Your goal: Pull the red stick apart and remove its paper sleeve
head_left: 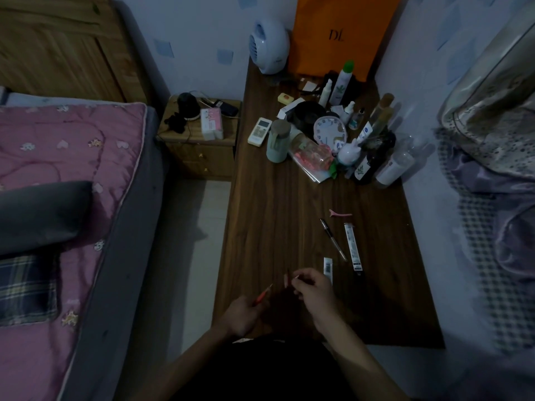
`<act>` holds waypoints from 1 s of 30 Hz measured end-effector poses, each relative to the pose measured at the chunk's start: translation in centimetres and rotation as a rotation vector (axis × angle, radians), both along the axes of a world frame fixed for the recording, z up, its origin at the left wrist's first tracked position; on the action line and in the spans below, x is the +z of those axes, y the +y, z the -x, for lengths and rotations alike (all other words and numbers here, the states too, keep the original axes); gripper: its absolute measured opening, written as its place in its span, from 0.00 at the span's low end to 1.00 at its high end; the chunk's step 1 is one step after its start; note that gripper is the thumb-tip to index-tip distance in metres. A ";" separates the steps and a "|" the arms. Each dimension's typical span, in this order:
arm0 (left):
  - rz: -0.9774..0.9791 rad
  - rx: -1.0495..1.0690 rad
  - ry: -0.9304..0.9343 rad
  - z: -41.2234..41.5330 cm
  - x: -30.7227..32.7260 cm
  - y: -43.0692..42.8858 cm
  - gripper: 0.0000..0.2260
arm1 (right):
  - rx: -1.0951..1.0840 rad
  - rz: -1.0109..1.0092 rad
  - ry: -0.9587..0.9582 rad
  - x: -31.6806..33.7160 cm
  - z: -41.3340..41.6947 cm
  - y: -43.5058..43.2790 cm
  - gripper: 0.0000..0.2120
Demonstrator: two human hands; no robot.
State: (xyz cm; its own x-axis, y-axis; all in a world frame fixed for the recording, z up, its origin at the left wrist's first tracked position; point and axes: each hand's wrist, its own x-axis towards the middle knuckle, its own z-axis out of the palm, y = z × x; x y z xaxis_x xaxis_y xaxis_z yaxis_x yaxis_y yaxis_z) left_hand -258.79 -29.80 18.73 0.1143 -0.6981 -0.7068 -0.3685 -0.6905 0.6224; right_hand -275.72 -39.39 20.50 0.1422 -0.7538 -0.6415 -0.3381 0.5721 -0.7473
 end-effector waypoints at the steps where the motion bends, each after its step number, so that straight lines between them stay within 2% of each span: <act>1: -0.006 0.030 0.019 0.0 -0.1 -0.1 0.21 | 0.035 0.041 0.073 -0.4 0.2 -0.2 0.09; 4: -0.044 0.114 0.048 -0.2 -0.3 -0.3 0.19 | 0.158 0.140 0.252 -1.7 0.6 -1.0 0.10; 7: -0.090 0.122 0.054 -0.4 -0.5 -0.7 0.17 | 0.243 0.192 0.364 -3.0 0.6 -1.7 0.07; 11: -0.111 0.170 0.111 -0.1 -1.0 -1.1 0.20 | 0.343 0.202 0.453 -4.6 0.1 -2.4 0.07; 16: -0.158 0.174 0.068 0.2 -1.8 -2.1 0.22 | 0.447 0.271 0.596 -5.8 -0.6 -2.8 0.03; 21: -0.163 0.165 0.073 0.1 -2.2 -2.3 0.23 | 0.507 0.289 0.656 -6.8 -0.7 -3.2 0.05; 30: -0.133 0.124 0.018 0.0 -2.4 -2.0 0.23 | 0.596 0.296 0.638 -7.1 -0.2 -2.7 0.07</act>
State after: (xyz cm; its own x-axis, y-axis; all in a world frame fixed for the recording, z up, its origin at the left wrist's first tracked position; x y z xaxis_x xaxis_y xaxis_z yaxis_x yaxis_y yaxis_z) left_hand -258.75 -31.84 16.30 0.1807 -0.5798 -0.7945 -0.2650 -0.8066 0.5283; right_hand -275.51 -42.09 13.35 0.2453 -0.8155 -0.5242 -0.9138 -0.0139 -0.4060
